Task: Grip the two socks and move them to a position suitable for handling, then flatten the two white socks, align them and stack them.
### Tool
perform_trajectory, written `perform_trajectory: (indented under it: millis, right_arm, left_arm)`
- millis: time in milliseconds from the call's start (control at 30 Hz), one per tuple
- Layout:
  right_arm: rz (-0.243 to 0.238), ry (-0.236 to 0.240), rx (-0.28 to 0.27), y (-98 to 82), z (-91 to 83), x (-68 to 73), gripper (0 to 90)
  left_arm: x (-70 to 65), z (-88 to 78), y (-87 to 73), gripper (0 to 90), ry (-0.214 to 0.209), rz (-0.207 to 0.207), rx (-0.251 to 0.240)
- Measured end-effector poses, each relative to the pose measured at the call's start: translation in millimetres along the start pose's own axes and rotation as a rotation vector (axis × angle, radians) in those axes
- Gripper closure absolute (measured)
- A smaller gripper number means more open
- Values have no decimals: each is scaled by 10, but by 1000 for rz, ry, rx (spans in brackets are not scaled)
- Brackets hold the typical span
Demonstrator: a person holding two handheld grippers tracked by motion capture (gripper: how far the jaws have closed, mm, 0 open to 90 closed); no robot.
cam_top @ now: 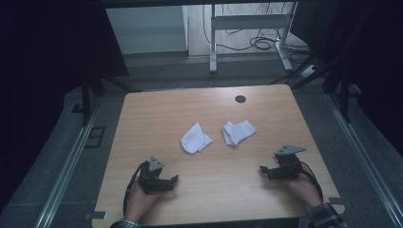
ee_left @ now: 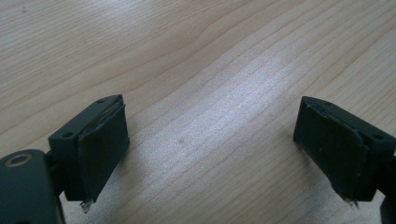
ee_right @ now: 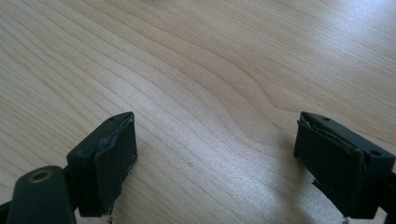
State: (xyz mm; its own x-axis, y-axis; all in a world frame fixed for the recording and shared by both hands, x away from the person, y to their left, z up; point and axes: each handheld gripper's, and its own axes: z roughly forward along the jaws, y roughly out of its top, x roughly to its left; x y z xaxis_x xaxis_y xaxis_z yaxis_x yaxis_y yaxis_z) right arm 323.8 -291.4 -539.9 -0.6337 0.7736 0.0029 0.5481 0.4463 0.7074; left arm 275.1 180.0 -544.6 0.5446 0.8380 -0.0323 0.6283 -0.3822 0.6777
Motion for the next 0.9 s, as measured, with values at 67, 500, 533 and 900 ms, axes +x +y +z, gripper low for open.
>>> perform_trajectory:
  millis: [67,500,533,900]
  right_arm:
    - [0,0,0,0,0,0,136]
    - [0,0,12,9,-9,-2,147]
    - [-1,-1,17,14,-12,-1,150]
    - [19,-1,30,38,-20,4,154]
  left_arm:
    - [0,0,0,100,0,0,0]
    - [-2,4,3,99,0,-2,-2]
    - [-3,4,3,99,0,-2,-2]
    - [-2,4,3,99,0,-2,-2]
